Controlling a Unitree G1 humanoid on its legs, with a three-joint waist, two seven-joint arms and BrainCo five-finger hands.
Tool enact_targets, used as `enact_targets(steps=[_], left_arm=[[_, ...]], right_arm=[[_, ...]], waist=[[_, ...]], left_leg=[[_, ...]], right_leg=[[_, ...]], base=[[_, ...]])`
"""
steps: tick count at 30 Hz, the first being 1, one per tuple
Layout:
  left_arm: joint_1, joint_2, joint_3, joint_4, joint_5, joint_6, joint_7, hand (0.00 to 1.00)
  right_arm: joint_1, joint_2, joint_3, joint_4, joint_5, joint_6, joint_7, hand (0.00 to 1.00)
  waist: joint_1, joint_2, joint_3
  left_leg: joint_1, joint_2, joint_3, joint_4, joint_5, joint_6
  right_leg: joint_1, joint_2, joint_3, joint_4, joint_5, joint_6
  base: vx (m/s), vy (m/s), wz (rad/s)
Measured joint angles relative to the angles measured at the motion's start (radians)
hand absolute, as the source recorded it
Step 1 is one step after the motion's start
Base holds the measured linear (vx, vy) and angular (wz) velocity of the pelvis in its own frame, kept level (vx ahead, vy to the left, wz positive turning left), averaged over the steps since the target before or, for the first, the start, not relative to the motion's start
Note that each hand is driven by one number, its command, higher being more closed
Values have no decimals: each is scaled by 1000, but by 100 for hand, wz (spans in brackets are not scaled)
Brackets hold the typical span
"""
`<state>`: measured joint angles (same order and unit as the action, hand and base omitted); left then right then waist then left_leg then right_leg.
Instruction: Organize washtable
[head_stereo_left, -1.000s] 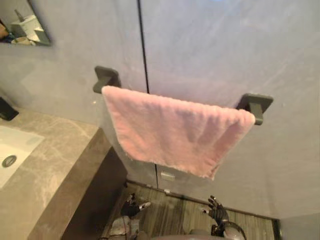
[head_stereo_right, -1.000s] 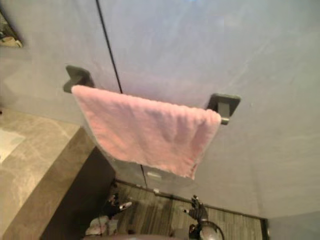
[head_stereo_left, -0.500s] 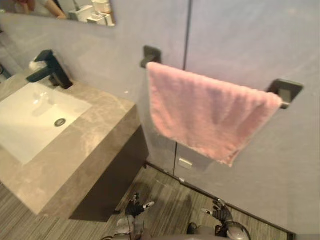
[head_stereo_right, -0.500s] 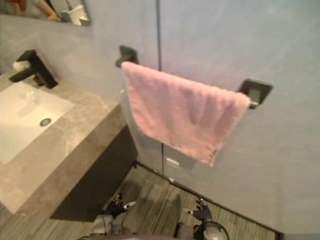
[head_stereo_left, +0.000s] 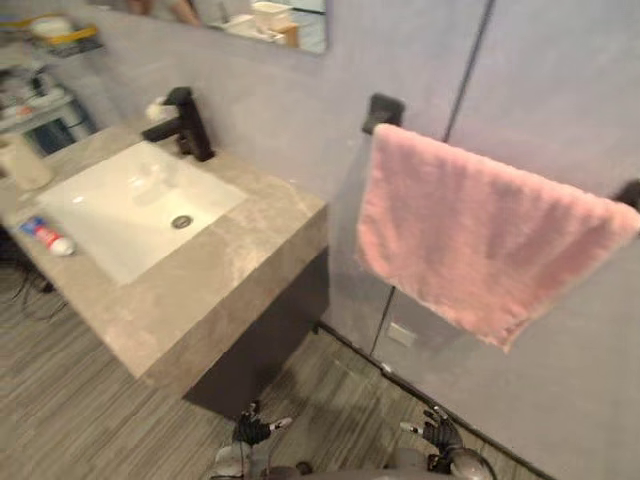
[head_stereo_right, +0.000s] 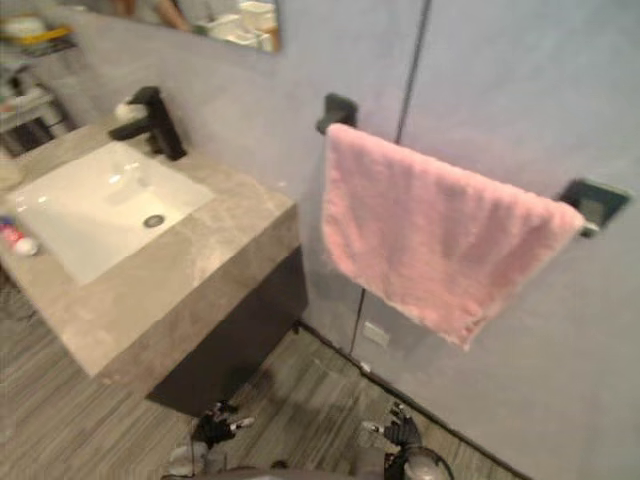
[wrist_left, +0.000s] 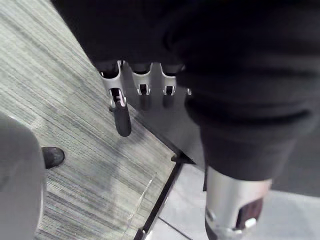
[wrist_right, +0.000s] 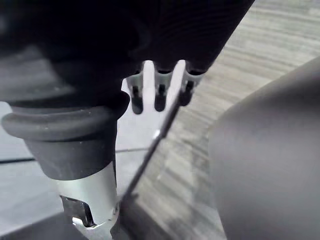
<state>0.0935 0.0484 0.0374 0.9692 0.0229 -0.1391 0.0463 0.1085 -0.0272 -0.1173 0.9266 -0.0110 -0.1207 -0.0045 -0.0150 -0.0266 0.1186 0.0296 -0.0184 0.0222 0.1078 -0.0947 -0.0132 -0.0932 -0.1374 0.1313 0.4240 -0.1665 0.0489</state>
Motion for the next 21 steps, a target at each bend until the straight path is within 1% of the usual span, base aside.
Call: enact_targets(steps=[1,2,4,5,6,7,9,10,11,12,13,14,15,16,17,18,19,20,21], left_arm=[[-4,-1,2,0,0,0,1,0],[-4,-1,7,-1,0,0,1,0],[-4,-2,14,-3,0,0,1,0],[-4,-3,23,-15,0,0,1,0],[-4,-5,31,-21,0,-1,1,0],[-7,-12,45,-22,-2,0,3,0],[-10,-25,50,-45,-11,-1,3,0],[-12,-30,55,-57,-12,-1,5,0],[-19,-33,55,-67,-12,-1,11,0],[-24,-33,55,-70,-12,0,19,0],[-28,-34,55,-72,-12,1,21,0],[-31,-45,52,-83,-12,1,21,0],[-24,-56,40,-88,-11,1,20,0],[-24,-63,33,-89,-11,3,20,0],[-27,-63,14,-98,-10,3,19,0],[-27,-58,-10,-95,-9,3,18,0],[-38,-41,-15,-91,-9,5,18,0],[-31,-32,-20,-86,-10,5,18,0],[-29,-29,-27,-76,-9,4,18,0]], right_arm=[[6,1,5,0,0,2,1,0],[2,1,18,-1,0,7,4,0],[-6,3,20,-1,0,12,6,0],[-10,12,43,-9,0,13,5,0],[-13,13,56,-11,0,13,6,0],[-20,19,77,-26,-1,15,6,0],[-2,21,88,-73,-5,14,5,0],[1,23,88,-89,-7,14,3,0],[8,38,81,-102,-8,14,0,0],[9,42,79,-123,-7,12,-11,0],[9,38,78,-126,-7,12,-15,0],[10,28,79,-126,-7,12,-16,0],[18,26,78,-128,-8,12,-19,0],[16,25,76,-138,-8,12,-19,0],[5,19,68,-137,-8,12,-19,0],[-1,26,53,-117,-8,12,-16,0],[-7,36,48,-102,-8,11,-17,0],[-23,39,35,-70,-8,5,-17,0],[-30,35,30,-54,-7,9,-20,0]], waist=[[5,-1,-1],[8,-1,-1],[11,-2,-2],[31,-8,-1],[32,-12,0],[29,-12,0],[28,-5,11],[31,-1,20],[32,3,29],[28,-10,39],[24,-8,40],[26,2,40],[21,18,43],[18,32,43],[11,35,43],[-2,25,41],[-19,-18,29],[-22,-13,33],[-20,-1,35]], left_leg=[[-9,-2,-48,-1,5,-8],[-22,1,-100,-3,20,-21],[-32,1,-134,-4,33,-37],[-55,2,-164,-6,49,-46],[-62,1,-178,-4,58,-52],[-91,0,-216,-1,75,-65],[-142,1,-275,28,86,-79],[-166,6,-287,38,83,-72],[-189,49,-182,51,66,-20],[-199,88,-57,80,56,-15],[-223,111,32,139,51,-10],[-248,162,206,285,38,8],[-248,210,344,396,-27,26],[-256,224,397,406,-37,32],[-272,204,411,382,-26,56],[-267,129,346,260,14,67],[-260,91,335,211,30,87],[-244,111,404,326,-55,68],[-213,114,407,307,-90,52]], right_leg=[[4,12,39,22,-16,-1],[9,24,64,32,-24,9],[19,27,60,17,-33,23],[32,23,20,-19,-52,33],[40,17,-3,-39,-61,40],[49,13,-49,-67,-77,44],[58,17,-121,-78,-93,27],[67,12,-164,-78,-97,20],[82,12,-226,-79,-100,14],[92,-6,-289,-88,-107,5],[98,-14,-316,-88,-108,3],[113,-25,-360,-90,-108,4],[133,-31,-411,-74,-110,7],[138,-28,-437,-56,-113,11],[125,-24,-442,-31,-130,6],[128,-9,-416,-91,-141,-27],[138,-24,-412,-138,-126,-18],[174,-36,-487,-177,-84,25],[190,-27,-500,-184,-80,29]], base=[[39,-230,135],[47,-233,126],[27,-159,76],[-28,-173,56],[-43,-182,81],[-76,-218,104],[-89,-161,118],[-120,-65,114],[-144,-85,143],[-139,-75,133],[-99,-67,128],[-75,0,117],[-52,10,117],[-48,46,144],[-68,49,175],[-96,59,196],[-54,73,198],[-16,70,140],[10,107,123]])
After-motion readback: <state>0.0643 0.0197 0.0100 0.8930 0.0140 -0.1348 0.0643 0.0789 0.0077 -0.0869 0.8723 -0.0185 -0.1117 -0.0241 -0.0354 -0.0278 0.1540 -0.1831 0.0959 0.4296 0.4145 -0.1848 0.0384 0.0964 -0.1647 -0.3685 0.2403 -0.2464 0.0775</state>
